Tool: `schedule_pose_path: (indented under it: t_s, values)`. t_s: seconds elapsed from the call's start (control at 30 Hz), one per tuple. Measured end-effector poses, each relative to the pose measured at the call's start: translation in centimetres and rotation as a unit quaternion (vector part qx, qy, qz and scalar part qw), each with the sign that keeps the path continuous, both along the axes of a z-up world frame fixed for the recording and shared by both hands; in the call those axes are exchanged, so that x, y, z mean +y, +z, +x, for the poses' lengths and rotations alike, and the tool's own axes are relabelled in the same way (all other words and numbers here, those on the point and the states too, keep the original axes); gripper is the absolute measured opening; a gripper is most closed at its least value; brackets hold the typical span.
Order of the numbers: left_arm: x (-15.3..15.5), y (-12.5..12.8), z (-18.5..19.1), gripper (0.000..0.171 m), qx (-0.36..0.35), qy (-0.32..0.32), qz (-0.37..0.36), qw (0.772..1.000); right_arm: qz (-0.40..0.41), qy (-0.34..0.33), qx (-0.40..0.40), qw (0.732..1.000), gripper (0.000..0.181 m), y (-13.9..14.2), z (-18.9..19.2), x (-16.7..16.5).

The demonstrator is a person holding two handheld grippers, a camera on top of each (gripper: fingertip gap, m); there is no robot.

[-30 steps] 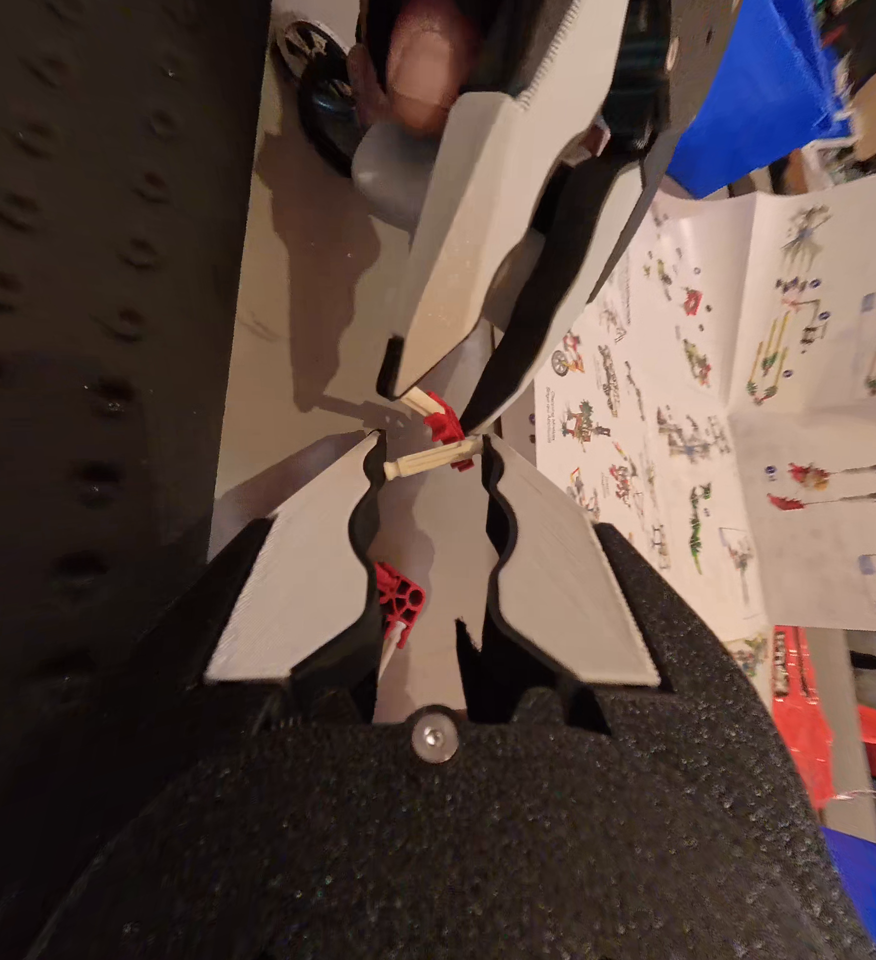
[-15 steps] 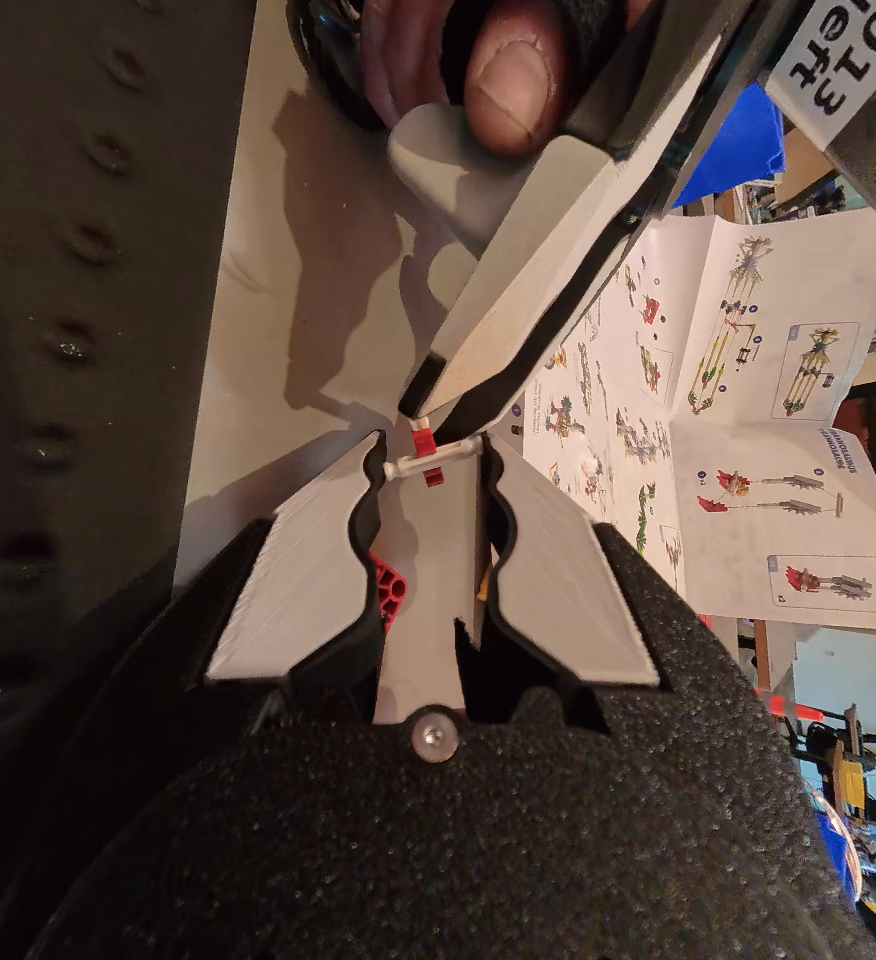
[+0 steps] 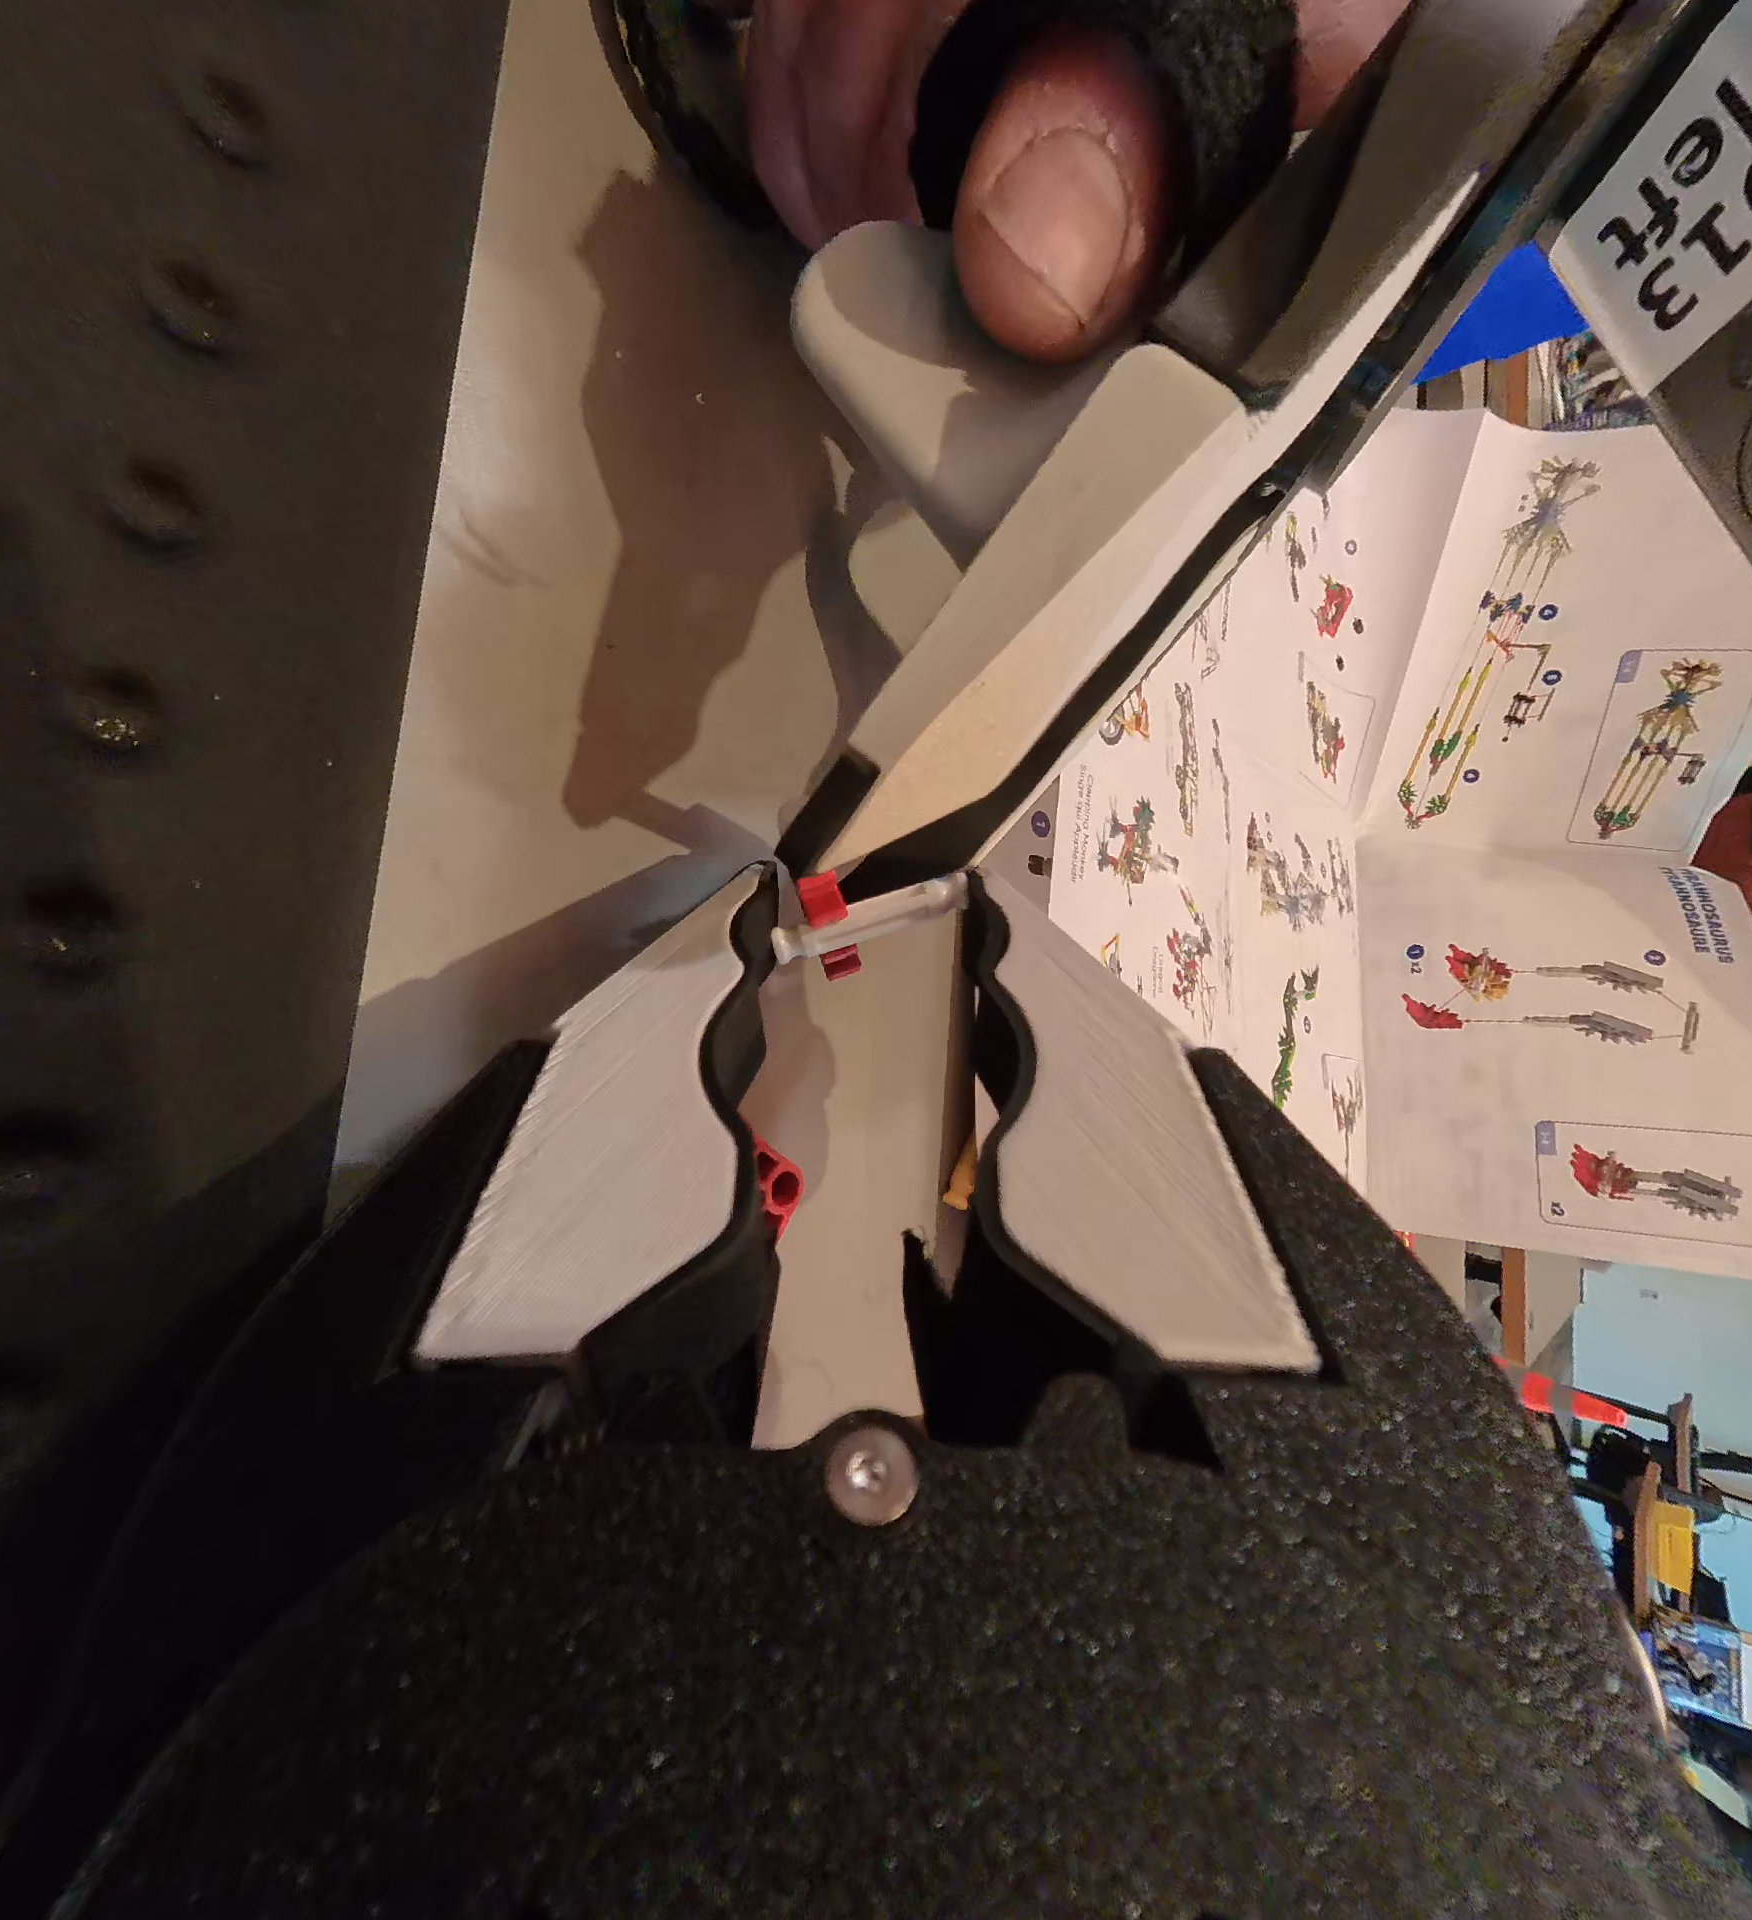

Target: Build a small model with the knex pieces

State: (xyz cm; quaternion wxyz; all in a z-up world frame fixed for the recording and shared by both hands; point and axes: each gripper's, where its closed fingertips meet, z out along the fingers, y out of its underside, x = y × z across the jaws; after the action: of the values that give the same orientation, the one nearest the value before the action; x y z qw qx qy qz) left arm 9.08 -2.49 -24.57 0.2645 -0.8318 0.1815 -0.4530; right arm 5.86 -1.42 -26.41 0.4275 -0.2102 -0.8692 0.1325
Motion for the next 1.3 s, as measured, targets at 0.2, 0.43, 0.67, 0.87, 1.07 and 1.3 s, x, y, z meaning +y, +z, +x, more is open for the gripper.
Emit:
schedule_pose_path:
  t_s: [0.2, 0.43, 0.67, 0.87, 1.07, 1.3]
  values:
    - [-0.1, 0.1, 0.0, 0.041, -0.013, -0.004, -0.009, 1.0, 0.011, -0.006, 0.001, 1.0, 0.034, 0.0, 0.0, -0.1]
    - [-0.1, 0.1, 0.0, 0.041, -0.013, -0.009, -0.01, 1.0, 0.01, -0.005, -0.012, 1.0, 0.034, -0.1, 0.0, 0.0]
    - [-0.1, -0.1, 0.1, 0.045, 0.002, -0.009, -0.006, 1.0, -0.005, -0.004, -0.03, 1.0, 0.035, -0.2, -0.1, 0.0]
    - [-0.1, -0.2, -0.1, 0.052, 0.053, -0.006, 0.03, 0.998, -0.03, -0.011, -0.046, 0.998, 0.035, -0.3, -0.1, 0.1]
    - [-0.4, 0.3, -1.4, 0.054, 0.193, 0.018, 0.131, 0.972, -0.049, -0.016, -0.06, 0.997, 0.035, -0.4, -0.1, 0.2]
    - [-0.4, -1.3, -1.9, 0.023, 0.392, 0.014, 0.247, 0.886, -0.052, -0.022, -0.057, 0.997, 0.035, -0.4, -0.1, 0.2]
